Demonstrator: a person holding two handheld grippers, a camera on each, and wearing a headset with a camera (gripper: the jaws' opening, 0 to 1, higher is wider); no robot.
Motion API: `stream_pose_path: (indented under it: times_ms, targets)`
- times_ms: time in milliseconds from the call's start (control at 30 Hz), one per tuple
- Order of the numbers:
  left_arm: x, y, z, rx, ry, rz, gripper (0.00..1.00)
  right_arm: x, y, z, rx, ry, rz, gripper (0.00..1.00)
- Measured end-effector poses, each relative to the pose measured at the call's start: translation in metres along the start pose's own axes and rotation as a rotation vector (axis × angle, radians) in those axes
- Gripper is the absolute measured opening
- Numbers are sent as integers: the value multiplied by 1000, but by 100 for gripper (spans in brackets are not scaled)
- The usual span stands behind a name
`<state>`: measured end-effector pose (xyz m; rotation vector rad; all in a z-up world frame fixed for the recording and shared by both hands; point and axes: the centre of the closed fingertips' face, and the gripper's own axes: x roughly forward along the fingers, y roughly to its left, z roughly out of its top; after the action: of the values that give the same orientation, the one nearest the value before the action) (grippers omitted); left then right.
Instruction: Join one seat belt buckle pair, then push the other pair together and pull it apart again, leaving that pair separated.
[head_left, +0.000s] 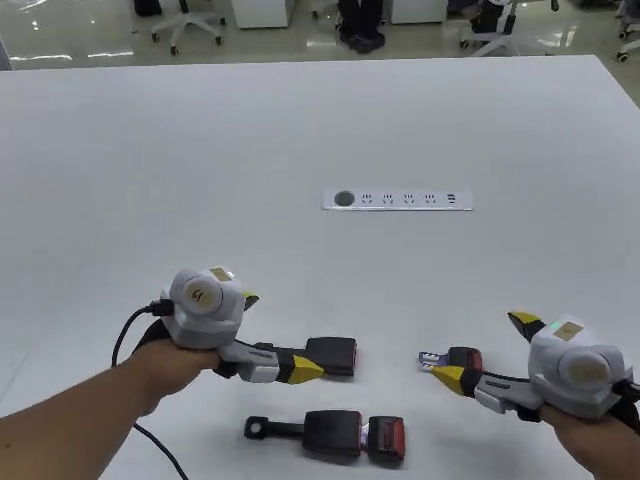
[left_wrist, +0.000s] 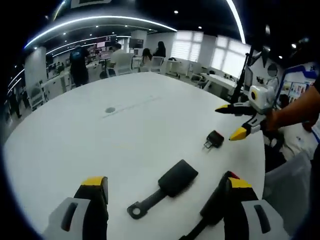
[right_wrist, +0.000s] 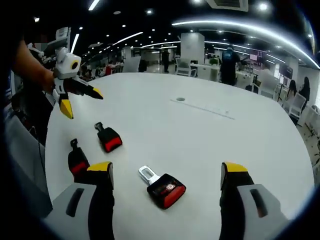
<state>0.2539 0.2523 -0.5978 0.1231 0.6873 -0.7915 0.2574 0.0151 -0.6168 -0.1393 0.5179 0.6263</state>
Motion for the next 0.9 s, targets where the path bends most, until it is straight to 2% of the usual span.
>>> stream_pose_path:
  times_ms: [67, 200, 233, 267, 333, 367, 500, 567, 667, 767, 900]
  targets:
    - [-11, -5, -2, -13, -4, 10, 100, -3, 4, 2, -26, -12, -13, 91]
    - [-25, -4, -4, -48, -47, 44, 100, -11, 9, 1, 0, -23, -31, 94]
    - [-33, -6, -4, -66, -58, 61, 100, -15, 12, 1, 7, -33, -43, 95]
    - [-37, -8, -4, -69, -71, 66, 100, -18, 11, 0, 3, -45, -63, 96]
    - [-42, -9, -4, -72, -96, 71, 100, -25, 17, 0, 16, -56, -67, 98]
    - [-46, -7, -9, -73, -98, 75, 100, -28, 19, -1, 20, -54, -71, 98]
    - [-62, -12, -12, -70, -139, 94, 100, -47, 31, 1, 32, -62, -83, 98]
    - [-72, -16, -8, -80, -189, 107, 100, -52, 29, -1, 42, -66, -92, 98]
    - [-81, -14, -16, -96, -209, 119, 100, -59, 33, -2, 34, -72, -95, 99]
    - [-89, -20, -20, -106, -217, 126, 100, -68, 38, -1, 24, -72, -99, 99]
    - [-96, -21, -25, -123, -226, 123, 100, -80, 42, 6, -1, -93, -106, 100]
